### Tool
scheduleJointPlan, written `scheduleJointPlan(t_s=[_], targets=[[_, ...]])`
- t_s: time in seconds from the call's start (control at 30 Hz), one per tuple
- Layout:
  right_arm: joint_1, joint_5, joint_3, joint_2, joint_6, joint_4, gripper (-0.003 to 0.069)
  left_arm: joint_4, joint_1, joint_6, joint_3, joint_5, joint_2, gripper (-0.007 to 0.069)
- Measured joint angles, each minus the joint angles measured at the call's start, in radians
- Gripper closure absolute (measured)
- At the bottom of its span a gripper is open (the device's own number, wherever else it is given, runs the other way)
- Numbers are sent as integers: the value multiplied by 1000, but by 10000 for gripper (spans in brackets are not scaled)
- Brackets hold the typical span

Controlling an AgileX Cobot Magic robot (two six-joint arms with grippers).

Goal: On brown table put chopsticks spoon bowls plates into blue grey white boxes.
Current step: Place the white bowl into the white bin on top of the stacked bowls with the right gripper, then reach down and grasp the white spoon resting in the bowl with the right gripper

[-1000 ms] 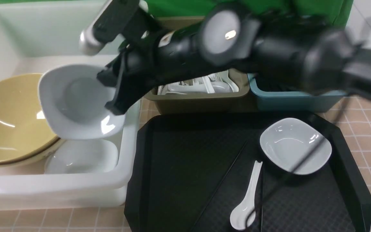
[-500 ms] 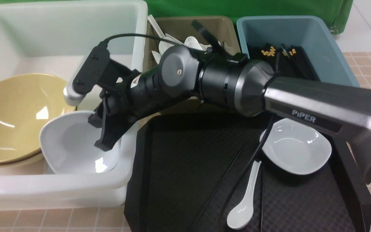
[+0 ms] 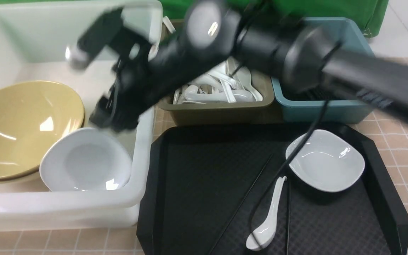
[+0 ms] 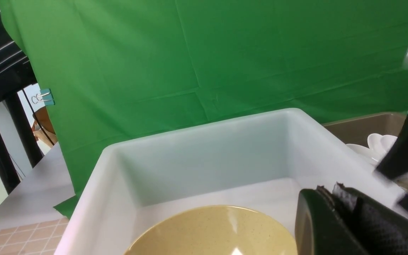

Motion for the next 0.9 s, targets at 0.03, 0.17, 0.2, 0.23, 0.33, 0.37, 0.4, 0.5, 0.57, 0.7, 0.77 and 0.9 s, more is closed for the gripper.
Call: scheduleJointPlan(t_s=[0.03,0.17,0.2,0.23,0.33,0.37,0.4,0.5,0.57,0.7,0.77,0.9], targets=[[-15,16,-15,-27,29,-30,92,0,0,-4,0,0,0,620],[-70,70,-39,-97,97,-96,152,0,0,-86,-5,20,19,620],[-81,99,-39,-102,128,-103,185,-8,0,-123,-21,56,54,620],[-91,124,-39,-102,159,-106,211,-20,0,-143,-41,88,90,620],[-109,233,-39,-101,225,-114,326,-63,0,-155,-141,199,262,620],[-112,282,-39,-101,251,-123,383,-111,0,-129,-212,248,345,620],[-115,322,-39,-101,263,-135,432,-141,0,-91,-256,279,415,620],[-116,403,-34,-103,285,-200,557,-279,0,70,-424,362,602,620],[-116,412,-5,-118,301,-244,614,-398,0,218,-524,428,736,620],[-117,416,104,-181,325,-302,622,-542,0,385,-681,502,930,620],[-117,414,205,-245,326,-314,622,-589,0,443,-764,520,1039,620],[-117,344,451,-404,328,-318,622,-606,1,477,-911,554,1237,620]])
